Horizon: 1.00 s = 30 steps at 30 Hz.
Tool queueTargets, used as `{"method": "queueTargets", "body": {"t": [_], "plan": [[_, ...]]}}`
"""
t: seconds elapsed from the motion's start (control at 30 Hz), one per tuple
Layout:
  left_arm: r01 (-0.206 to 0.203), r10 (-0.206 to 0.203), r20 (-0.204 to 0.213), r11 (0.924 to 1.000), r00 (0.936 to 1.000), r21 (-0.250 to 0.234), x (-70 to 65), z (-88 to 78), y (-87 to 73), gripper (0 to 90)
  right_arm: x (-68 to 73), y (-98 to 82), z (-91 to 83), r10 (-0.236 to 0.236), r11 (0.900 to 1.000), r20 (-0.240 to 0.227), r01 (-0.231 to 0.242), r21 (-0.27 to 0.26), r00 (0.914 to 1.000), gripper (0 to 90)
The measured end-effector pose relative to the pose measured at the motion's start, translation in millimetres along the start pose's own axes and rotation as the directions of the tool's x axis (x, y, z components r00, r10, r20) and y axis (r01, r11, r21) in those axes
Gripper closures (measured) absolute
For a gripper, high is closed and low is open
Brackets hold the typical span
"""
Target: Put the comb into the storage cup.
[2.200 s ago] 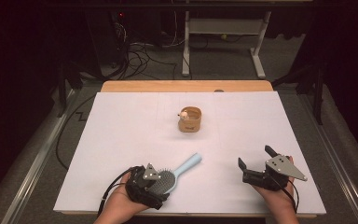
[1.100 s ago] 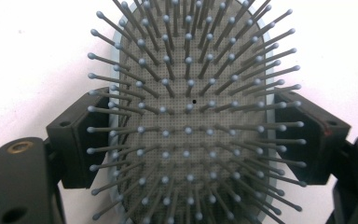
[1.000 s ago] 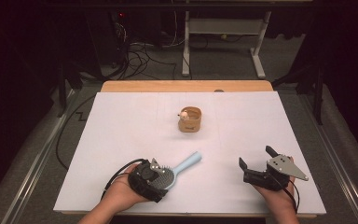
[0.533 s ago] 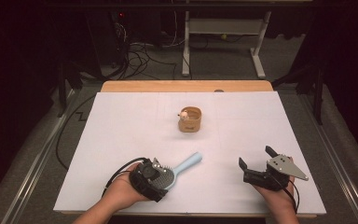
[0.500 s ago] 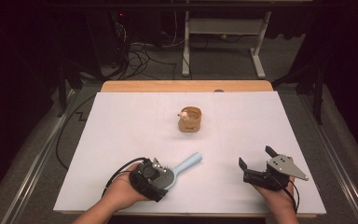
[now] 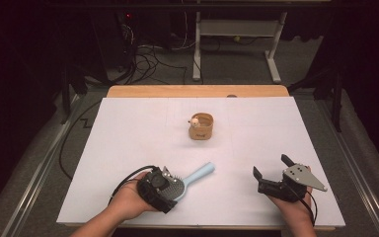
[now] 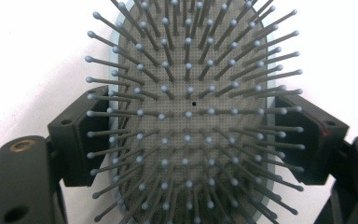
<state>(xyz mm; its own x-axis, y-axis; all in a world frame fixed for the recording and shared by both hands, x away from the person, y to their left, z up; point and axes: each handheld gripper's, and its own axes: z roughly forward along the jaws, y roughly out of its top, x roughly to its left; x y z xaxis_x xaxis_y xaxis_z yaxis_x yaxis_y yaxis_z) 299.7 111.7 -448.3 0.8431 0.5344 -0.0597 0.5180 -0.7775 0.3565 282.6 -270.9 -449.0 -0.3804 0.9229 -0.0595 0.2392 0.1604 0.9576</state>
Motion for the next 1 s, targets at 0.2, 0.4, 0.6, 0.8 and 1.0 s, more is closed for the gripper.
{"method": "queueTargets", "body": {"t": [0.2,0.4,0.6,0.8,1.0], "plan": [[-0.021,0.021,-0.003,0.9997,0.9998,-0.009,-0.2,-0.4,1.7,20.4,1.0,0.3,0.0,-0.007,1.000,-0.006,0.007,-0.002,1.0000,0.2],[-0.036,0.036,-0.003,0.9992,0.9993,-0.016,-0.3,-2.2,5.5,20.3,2.6,1.9,-0.6,-0.016,1.000,-0.018,0.016,-0.007,0.9997,0.2],[-0.056,0.056,-0.003,0.9979,0.9984,-0.033,1.1,-8.7,9.0,20.4,5.5,2.9,-0.4,-0.033,0.999,-0.024,0.033,-0.007,0.9992,0.2],[-0.067,0.067,-0.008,0.9972,0.9977,-0.035,6.2,-19.0,15.7,20.4,8.2,3.6,0.2,-0.044,0.999,-0.044,0.044,-0.009,0.9981,0.1],[-0.075,0.074,-0.014,0.9965,0.9971,-0.037,10.9,-26.4,22.8,20.3,12.6,5.6,4.8,-0.073,0.997,-0.077,0.072,-0.020,0.9944,0.1]]}}
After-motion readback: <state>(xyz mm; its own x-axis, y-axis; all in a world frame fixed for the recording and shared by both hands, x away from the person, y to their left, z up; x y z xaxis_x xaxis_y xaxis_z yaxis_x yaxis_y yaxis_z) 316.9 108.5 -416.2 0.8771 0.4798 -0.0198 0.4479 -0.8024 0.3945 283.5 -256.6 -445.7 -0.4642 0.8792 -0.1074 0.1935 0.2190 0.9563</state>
